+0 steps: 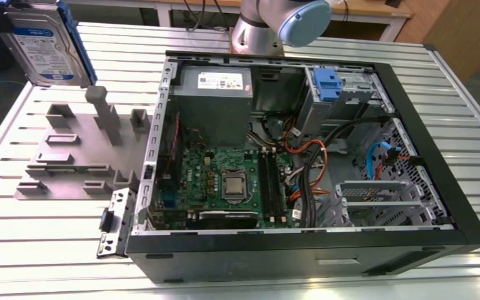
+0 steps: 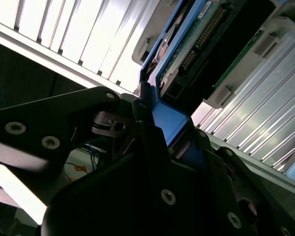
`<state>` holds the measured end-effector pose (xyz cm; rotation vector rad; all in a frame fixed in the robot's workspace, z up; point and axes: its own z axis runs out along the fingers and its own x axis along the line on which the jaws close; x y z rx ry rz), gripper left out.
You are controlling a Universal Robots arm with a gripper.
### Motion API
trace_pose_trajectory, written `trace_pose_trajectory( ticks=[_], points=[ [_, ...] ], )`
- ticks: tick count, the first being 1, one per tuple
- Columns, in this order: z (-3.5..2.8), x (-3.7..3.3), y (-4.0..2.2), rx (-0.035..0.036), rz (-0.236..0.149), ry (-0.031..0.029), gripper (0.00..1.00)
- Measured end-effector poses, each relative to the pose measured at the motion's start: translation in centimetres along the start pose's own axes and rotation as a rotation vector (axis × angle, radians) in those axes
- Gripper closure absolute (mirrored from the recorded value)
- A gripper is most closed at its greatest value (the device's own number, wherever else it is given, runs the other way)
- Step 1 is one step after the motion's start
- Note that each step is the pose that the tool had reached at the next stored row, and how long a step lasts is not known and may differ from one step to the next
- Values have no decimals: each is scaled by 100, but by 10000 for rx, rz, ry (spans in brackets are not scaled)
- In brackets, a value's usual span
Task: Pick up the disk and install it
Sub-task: 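Pick up the disk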
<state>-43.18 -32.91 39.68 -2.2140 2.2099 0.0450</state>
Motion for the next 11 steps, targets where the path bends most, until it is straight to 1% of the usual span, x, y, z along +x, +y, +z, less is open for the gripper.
trace_pose_trajectory(
  ticks=[11],
  points=[
    [-31, -1, 0, -3, 1, 2, 64]
  ],
)
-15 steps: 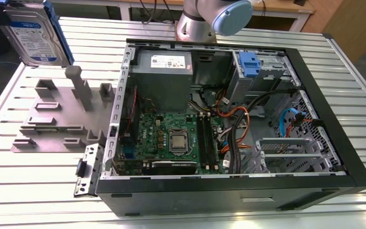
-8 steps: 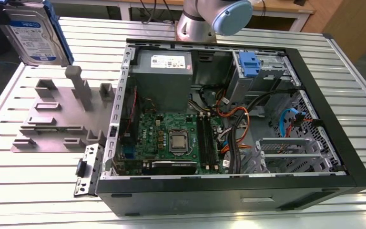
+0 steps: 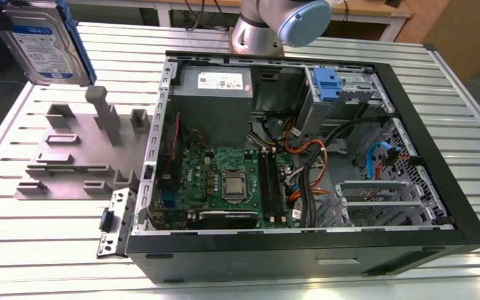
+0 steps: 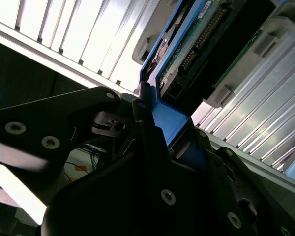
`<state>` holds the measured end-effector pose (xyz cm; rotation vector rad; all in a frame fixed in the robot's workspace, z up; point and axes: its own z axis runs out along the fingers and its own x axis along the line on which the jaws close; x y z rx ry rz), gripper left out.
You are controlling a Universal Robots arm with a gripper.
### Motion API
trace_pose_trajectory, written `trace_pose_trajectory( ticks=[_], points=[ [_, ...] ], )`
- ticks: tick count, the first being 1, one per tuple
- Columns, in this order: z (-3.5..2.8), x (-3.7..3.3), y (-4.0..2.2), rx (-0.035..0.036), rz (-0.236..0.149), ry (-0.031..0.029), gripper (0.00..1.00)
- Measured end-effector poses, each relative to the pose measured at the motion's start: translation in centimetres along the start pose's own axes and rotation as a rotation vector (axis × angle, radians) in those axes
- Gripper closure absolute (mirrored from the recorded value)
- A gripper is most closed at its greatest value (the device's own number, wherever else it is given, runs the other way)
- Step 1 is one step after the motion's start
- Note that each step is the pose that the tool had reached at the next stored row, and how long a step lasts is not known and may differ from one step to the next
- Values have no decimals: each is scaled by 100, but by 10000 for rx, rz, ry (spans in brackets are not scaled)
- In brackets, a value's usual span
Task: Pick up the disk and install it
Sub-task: 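Pick up the disk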
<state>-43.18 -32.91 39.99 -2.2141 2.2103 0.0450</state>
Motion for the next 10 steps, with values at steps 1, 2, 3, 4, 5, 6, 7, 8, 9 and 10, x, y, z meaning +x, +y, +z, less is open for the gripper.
trace_pose_trajectory(
  ticks=[1, 2, 3, 4, 5, 6, 7, 8, 9, 10],
  points=[
    [-4, 0, 0, 0, -1, 0, 64],
    [-8, 0, 0, 1, 0, 0, 64],
    [-12, 0, 0, 1, 0, 0, 64],
    [-15, 0, 0, 1, 0, 0, 64],
    [-19, -1, 0, 1, 0, 0, 64],
    [-21, -1, 0, 1, 0, 0, 64],
    [-25, -1, 0, 1, -1, 0, 64],
    [-28, -1, 0, 0, 0, 0, 64],
    [-32, -1, 0, 0, 0, 0, 64],
    [-35, -1, 1, 0, 0, 0, 64]
  ],
)
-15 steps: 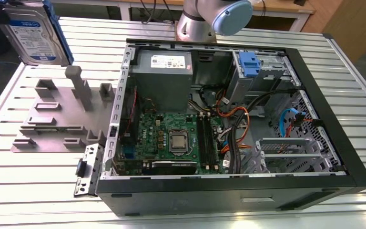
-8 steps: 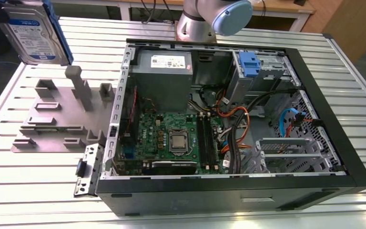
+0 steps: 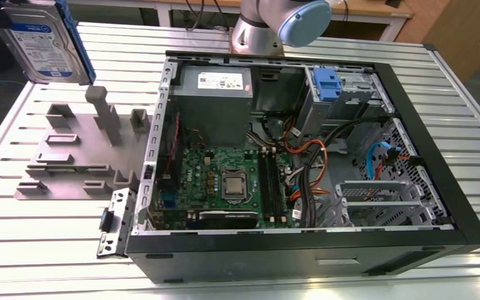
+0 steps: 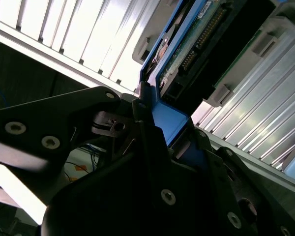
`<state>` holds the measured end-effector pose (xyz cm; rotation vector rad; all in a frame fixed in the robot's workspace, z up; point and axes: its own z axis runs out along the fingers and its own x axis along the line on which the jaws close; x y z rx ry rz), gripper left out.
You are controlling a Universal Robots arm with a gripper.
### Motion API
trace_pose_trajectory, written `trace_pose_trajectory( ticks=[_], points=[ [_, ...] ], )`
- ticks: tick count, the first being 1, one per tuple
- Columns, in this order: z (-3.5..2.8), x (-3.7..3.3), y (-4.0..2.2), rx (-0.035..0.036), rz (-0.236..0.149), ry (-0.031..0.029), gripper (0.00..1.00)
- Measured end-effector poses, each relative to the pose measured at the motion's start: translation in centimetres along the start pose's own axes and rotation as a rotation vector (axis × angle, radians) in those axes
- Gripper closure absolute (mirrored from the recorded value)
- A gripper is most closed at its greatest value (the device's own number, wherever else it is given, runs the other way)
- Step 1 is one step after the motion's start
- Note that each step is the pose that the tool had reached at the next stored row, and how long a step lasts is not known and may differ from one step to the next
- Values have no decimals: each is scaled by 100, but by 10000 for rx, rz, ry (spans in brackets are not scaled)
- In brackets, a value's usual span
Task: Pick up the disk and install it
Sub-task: 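Pick up the disk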
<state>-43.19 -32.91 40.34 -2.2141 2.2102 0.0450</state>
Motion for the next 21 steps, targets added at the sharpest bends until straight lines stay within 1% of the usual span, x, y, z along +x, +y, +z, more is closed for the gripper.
trace_pose_trajectory(
  ticks=[21],
  points=[
    [-51, -1, 0, 0, 0, 0, 64]
  ],
)
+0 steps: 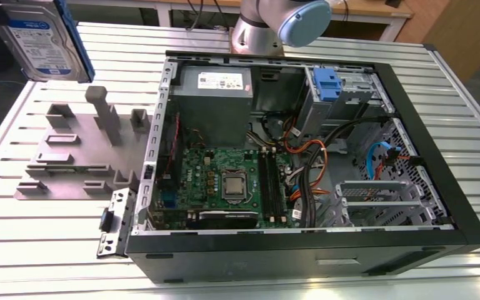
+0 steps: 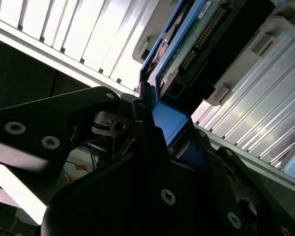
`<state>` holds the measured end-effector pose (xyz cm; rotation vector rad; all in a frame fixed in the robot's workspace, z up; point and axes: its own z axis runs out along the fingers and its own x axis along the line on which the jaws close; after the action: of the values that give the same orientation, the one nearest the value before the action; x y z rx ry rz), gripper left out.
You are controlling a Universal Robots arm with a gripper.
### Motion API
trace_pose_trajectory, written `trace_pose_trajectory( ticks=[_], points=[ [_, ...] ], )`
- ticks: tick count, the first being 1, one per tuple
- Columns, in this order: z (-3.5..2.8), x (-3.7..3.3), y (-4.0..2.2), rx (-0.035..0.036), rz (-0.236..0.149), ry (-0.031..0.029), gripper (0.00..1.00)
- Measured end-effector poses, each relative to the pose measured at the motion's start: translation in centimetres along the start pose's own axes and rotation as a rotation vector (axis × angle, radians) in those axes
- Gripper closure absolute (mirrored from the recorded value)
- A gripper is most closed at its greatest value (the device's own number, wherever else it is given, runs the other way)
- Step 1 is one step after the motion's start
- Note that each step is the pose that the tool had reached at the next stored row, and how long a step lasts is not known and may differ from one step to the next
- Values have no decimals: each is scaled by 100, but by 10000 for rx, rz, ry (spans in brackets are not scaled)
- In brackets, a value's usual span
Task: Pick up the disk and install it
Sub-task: 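Pick up the disk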
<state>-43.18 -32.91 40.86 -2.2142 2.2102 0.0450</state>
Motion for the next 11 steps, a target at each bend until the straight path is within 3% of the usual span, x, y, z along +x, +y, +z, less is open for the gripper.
trace_pose_trajectory(
  ticks=[11],
  points=[
    [-29, -1, 0, 0, 0, 0, 64]
  ],
)
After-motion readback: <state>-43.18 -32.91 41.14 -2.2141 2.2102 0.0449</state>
